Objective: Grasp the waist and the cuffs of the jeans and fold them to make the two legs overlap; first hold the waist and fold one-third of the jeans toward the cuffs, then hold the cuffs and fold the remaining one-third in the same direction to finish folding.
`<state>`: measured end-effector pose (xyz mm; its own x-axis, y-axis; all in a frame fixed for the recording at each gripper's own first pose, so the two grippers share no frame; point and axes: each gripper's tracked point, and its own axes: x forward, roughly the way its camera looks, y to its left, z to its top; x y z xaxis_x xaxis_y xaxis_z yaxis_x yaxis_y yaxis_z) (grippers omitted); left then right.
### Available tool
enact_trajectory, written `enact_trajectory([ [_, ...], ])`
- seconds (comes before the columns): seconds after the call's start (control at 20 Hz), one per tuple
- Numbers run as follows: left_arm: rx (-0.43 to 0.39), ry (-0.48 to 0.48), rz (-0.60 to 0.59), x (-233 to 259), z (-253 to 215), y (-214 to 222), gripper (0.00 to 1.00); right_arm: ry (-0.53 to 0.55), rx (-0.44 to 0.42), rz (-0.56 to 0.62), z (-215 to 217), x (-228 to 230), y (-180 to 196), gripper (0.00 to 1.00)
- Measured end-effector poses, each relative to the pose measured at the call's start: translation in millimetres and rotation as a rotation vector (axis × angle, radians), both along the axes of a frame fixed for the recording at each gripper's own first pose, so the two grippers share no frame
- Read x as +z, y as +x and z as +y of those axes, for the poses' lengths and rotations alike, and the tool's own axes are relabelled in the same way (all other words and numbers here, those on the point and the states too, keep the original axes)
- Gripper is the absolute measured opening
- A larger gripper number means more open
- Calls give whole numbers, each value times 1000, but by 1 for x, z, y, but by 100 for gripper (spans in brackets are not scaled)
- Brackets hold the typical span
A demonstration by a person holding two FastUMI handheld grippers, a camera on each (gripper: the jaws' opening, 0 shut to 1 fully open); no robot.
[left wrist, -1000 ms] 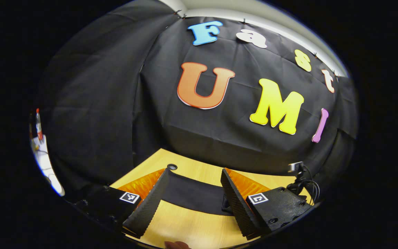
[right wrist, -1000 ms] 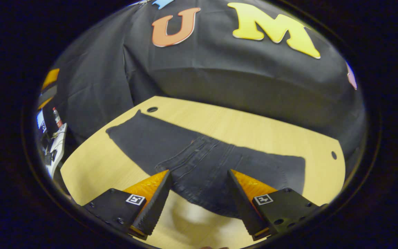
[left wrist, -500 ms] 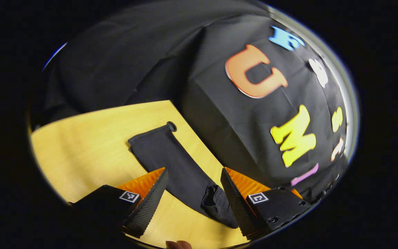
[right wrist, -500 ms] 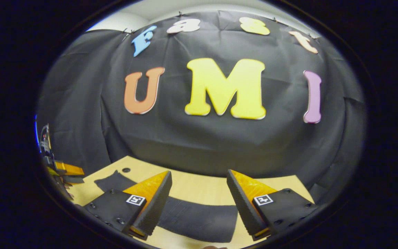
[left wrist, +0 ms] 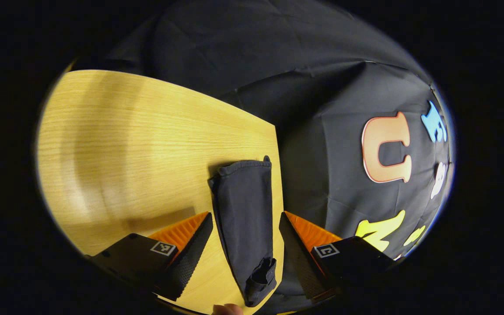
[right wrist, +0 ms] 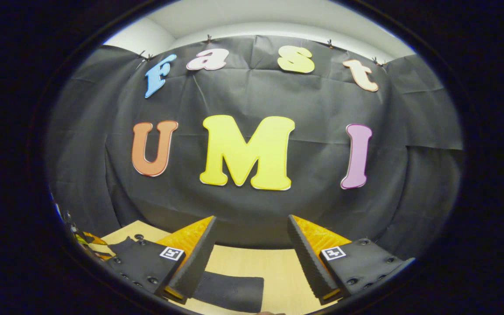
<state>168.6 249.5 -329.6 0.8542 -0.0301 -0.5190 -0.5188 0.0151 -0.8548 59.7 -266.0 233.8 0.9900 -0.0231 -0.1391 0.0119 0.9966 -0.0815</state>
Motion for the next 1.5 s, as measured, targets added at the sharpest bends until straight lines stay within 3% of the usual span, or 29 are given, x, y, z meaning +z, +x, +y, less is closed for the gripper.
enact_trajectory([
  [0.3,36,-33,7,-16,5,19,98,-11,-68,-26,-29,19,-5,98],
  [0.9,109,-119,-70,-19,9,60,97,-34,-74,24,-45,12,-10,98],
  [1.1,98,-164,-72,-31,8,67,71,-53,-88,34,-58,15,-16,97],
  [1.25,69,-142,-6,-47,6,65,5,-79,-104,37,-71,20,-22,97],
  [1.3,59,-129,0,-48,4,66,2,-79,-109,37,-74,21,-23,97],
  [1.35,54,-116,7,-46,6,66,7,-80,-115,38,-78,22,-24,97],
  [1.5,14,-27,16,-37,5,64,4,-92,-117,36,-84,26,-25,96],
])
